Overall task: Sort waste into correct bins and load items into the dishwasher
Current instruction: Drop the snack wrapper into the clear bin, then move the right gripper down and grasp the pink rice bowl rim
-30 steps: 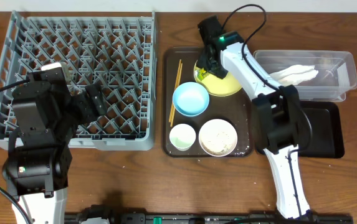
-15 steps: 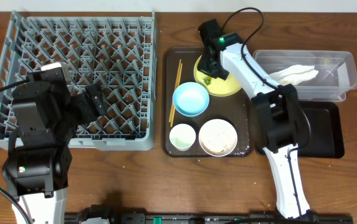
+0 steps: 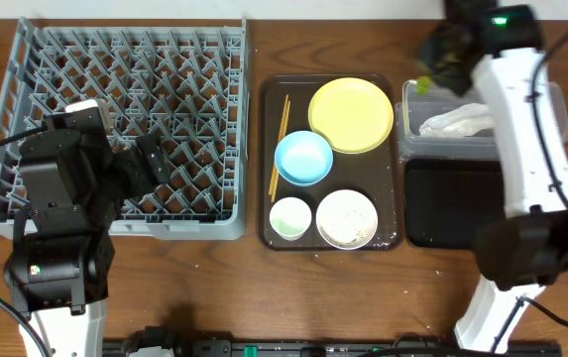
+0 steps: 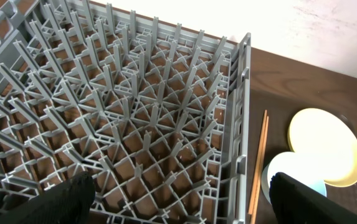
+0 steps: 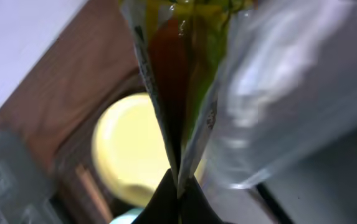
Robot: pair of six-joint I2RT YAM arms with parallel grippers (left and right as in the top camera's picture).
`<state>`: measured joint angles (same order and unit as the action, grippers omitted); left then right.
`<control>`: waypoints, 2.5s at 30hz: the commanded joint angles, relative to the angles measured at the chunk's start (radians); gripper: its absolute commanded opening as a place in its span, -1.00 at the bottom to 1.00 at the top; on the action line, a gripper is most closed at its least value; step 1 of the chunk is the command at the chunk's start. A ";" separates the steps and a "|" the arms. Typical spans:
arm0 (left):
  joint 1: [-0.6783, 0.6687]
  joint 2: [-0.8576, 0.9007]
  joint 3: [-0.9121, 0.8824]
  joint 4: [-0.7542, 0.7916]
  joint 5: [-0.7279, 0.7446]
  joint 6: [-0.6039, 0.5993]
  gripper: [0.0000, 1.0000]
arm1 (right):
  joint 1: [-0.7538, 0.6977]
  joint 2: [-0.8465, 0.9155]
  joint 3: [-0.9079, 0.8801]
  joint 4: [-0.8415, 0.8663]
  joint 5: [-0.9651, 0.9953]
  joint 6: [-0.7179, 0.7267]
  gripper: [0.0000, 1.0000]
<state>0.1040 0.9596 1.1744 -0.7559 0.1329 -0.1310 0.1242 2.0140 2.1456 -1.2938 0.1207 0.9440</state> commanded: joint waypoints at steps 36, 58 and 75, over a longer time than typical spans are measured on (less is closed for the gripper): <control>0.002 0.001 0.021 0.000 0.013 -0.005 0.82 | 0.208 -0.076 -0.246 -0.127 -0.243 -0.635 0.66; 0.002 0.001 0.021 -0.003 0.013 -0.005 0.81 | 0.367 -0.076 -0.709 0.089 -0.198 -0.596 0.15; 0.002 0.001 0.021 -0.003 0.013 -0.005 0.80 | 0.365 -0.076 -0.771 0.124 0.000 -0.575 0.09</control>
<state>0.1040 0.9596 1.1744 -0.7589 0.1329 -0.1310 0.4835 1.9366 1.3766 -1.1721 0.0311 0.3542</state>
